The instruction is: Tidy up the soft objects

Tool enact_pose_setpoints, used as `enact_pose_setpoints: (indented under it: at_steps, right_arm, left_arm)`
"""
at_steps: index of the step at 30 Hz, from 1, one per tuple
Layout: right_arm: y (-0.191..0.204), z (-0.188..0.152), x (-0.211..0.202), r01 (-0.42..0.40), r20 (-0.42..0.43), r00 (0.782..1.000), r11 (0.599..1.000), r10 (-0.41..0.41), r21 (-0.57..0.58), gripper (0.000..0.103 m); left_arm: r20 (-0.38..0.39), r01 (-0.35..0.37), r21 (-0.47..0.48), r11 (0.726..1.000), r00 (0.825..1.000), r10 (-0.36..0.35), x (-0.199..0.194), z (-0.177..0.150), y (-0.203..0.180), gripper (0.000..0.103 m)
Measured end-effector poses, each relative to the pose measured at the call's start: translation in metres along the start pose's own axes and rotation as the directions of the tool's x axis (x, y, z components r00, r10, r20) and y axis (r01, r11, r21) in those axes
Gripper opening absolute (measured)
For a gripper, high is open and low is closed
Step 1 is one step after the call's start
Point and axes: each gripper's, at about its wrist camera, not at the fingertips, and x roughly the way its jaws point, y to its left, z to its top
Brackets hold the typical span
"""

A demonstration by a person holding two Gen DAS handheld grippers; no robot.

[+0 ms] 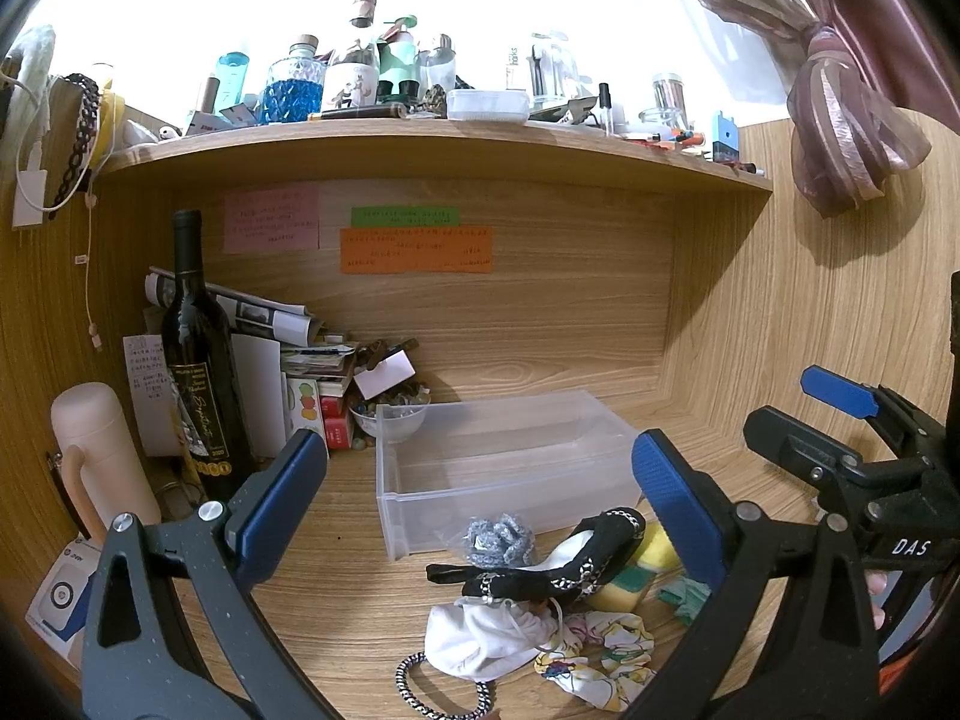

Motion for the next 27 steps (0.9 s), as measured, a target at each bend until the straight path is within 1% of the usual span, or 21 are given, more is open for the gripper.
enact_pose_setpoints:
  at_steps: [9, 12, 13, 14, 15, 16, 20, 22, 25, 27]
  right_arm:
    - [0.001, -0.002, 0.001, -0.009, 0.002, 1.000, 1.000, 0.009, -0.009, 0.103]
    - [0.000, -0.005, 0.002, -0.009, -0.009, 1.000, 1.000, 0.009, -0.013, 0.103]
    - [-0.001, -0.006, 0.002, -0.010, -0.015, 1.000, 1.000, 0.010, -0.013, 0.103]
    - [-0.002, -0.007, 0.003, -0.006, -0.024, 1.000, 1.000, 0.006, -0.013, 0.100]
    - [-0.004, -0.009, 0.003, -0.003, -0.034, 0.999, 1.000, 0.002, -0.014, 0.099]
    - [-0.006, -0.011, 0.005, 0.000, -0.047, 0.999, 1.000, 0.000, -0.014, 0.096]
    - [-0.019, -0.021, 0.010, 0.014, -0.122, 0.992, 1.000, -0.013, 0.004, 0.086]
    - [-0.025, -0.028, 0.013, 0.025, -0.159, 0.987, 1.000, -0.023, 0.011, 0.086]
    - [-0.034, -0.041, 0.018, 0.056, -0.220, 0.974, 0.998, -0.052, 0.014, 0.086]
    - [-0.040, -0.051, 0.024, 0.066, -0.274, 0.960, 0.998, -0.057, 0.023, 0.086]
  left_arm:
    - [-0.008, 0.031, -0.001, 1.000, 0.999, -0.031, 0.001, -0.002, -0.003, 0.103]
    - [-0.027, 0.040, -0.015, 0.999, 0.999, -0.040, 0.005, -0.004, 0.003, 0.103]
    - [-0.034, 0.043, -0.023, 0.999, 0.998, -0.044, 0.006, -0.005, 0.005, 0.101]
    - [-0.044, 0.046, -0.033, 0.998, 0.998, -0.047, 0.008, -0.006, 0.008, 0.098]
    - [-0.059, 0.047, -0.044, 0.998, 0.997, -0.049, 0.010, -0.007, 0.012, 0.089]
    - [-0.073, 0.046, -0.052, 0.998, 0.996, -0.050, 0.012, -0.008, 0.015, 0.083]
    - [-0.143, 0.047, -0.095, 0.994, 0.988, -0.061, 0.021, -0.018, 0.031, 0.079]
    - [-0.181, 0.036, -0.100, 0.994, 0.982, -0.054, 0.026, -0.026, 0.036, 0.075]
    - [-0.237, 0.007, -0.089, 0.996, 0.971, -0.028, 0.032, -0.042, 0.041, 0.074]
    - [-0.271, -0.001, -0.087, 0.996, 0.962, -0.023, 0.036, -0.051, 0.044, 0.074]
